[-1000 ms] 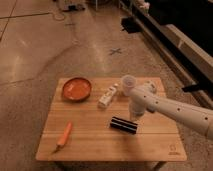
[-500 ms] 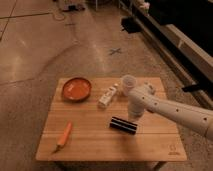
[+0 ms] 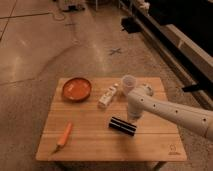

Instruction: Push the eraser across the table

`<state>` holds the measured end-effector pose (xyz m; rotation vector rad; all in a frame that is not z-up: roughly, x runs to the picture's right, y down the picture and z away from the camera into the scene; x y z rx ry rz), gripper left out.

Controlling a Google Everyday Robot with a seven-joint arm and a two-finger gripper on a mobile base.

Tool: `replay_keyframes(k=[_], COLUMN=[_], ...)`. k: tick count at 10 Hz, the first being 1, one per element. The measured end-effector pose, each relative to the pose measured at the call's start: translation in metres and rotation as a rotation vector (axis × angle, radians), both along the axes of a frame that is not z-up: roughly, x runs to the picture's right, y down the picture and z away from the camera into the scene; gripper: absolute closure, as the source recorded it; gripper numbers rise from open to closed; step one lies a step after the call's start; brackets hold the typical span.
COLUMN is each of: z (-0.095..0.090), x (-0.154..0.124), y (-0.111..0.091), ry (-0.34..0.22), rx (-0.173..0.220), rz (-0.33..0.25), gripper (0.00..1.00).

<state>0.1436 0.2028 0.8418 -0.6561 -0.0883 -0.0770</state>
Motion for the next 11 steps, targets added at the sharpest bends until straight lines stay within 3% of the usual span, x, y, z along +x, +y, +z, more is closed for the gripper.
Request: replay_keyframes(k=[11], z=[-0.016], x=[-0.012], y=[0.02], ry=[-0.022], rx=[0.027], rz=[-0.035], gripper=[0.95])
